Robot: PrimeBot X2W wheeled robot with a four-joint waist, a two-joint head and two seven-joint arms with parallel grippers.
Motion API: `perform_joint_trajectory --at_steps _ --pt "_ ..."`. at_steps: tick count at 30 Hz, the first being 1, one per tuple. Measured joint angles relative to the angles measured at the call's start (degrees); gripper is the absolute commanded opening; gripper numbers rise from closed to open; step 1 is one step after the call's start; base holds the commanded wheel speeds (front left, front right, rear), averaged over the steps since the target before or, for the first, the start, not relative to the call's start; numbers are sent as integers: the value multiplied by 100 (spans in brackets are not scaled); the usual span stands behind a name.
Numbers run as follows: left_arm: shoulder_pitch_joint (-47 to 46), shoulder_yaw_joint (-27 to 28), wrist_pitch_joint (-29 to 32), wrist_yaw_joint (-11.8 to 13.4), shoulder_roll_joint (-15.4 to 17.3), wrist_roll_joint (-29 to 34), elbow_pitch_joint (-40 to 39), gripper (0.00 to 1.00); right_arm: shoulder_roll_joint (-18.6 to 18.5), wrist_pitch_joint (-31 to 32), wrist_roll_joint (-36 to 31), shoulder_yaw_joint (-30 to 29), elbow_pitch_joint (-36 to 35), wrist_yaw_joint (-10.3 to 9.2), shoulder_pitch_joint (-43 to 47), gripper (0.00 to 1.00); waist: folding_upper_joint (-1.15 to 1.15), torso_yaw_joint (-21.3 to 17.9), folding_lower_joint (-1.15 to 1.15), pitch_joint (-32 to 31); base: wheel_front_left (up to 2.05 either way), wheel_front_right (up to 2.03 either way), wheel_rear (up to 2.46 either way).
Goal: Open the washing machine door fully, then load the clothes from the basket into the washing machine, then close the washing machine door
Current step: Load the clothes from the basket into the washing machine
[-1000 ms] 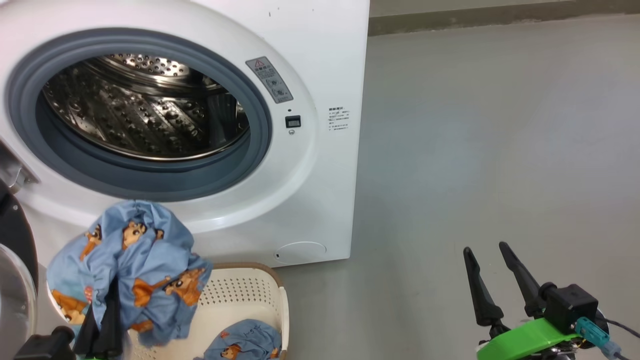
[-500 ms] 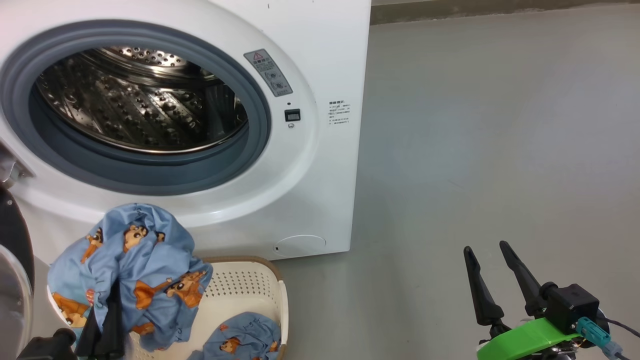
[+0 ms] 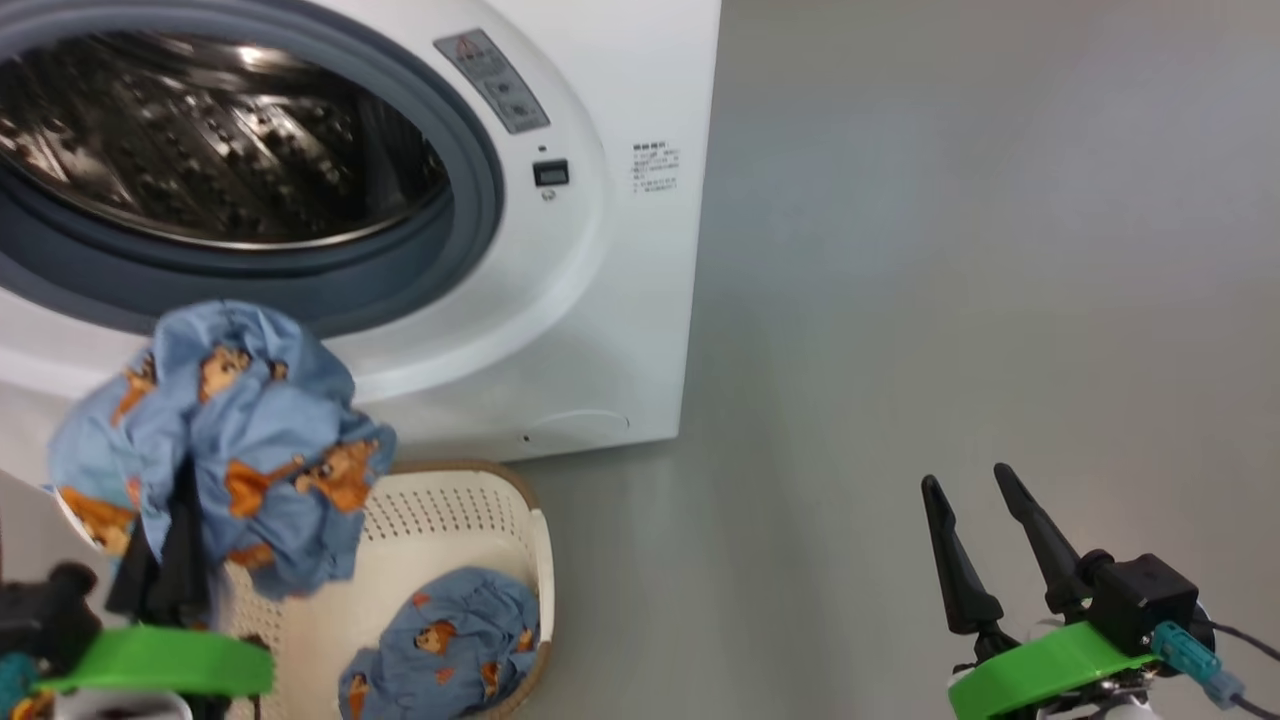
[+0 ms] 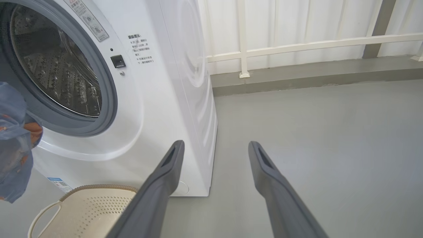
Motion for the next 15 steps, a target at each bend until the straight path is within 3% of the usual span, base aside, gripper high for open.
perform_joint_trajectory --at_steps 5,15 --pt "-553 -37 -1 0 202 -99 140 0 0 0 0 58 -90 0 -218 100 0 -58 0 430 0 0 0" --pt "-1914 -153 -1 0 983 -421 530 0 -5 0 126 263 -268 0 -690 100 0 -232 0 1417 0 0 0"
